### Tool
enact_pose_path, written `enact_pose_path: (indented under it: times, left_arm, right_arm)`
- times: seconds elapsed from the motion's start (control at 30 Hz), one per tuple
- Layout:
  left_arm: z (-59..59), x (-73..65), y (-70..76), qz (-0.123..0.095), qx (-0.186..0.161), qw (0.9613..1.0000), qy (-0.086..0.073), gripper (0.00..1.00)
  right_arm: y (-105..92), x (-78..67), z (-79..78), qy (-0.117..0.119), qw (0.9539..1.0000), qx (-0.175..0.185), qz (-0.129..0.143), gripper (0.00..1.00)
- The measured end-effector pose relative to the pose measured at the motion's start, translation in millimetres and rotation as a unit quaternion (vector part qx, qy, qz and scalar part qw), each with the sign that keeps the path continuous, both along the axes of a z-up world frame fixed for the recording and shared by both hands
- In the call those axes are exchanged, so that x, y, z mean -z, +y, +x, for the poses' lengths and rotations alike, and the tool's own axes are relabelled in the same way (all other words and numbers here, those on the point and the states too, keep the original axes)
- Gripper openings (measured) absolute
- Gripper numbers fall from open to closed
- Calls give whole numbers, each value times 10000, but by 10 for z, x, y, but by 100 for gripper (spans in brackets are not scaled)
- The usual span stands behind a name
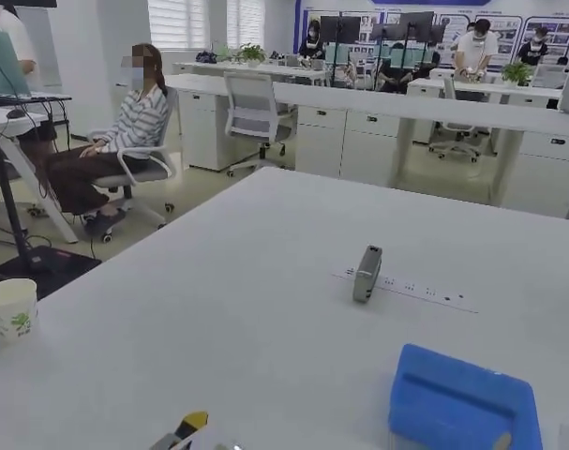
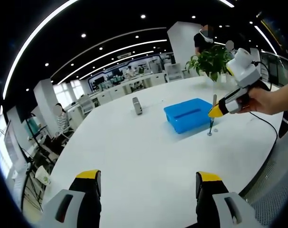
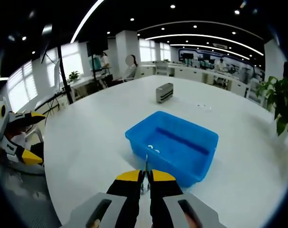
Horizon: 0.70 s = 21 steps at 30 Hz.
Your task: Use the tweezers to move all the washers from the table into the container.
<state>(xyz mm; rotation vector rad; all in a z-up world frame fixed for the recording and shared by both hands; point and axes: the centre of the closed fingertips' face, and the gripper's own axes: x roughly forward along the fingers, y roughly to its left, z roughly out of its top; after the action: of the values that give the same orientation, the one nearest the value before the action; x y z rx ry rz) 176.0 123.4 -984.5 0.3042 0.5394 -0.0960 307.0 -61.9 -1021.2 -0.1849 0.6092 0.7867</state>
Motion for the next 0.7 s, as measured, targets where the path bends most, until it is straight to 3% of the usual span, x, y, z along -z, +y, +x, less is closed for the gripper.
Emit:
enact_pose_path:
  times: [0.37, 0.7]
  left_arm:
    - [-1, -5, 8, 5, -19, 10000, -9, 83]
    - [0, -4, 10, 6, -18, 10000, -11, 83]
  right_arm:
    - [20, -4, -34, -109, 9998, -90, -101, 1]
    - [-23, 4, -4, 116, 9999, 107, -8, 1]
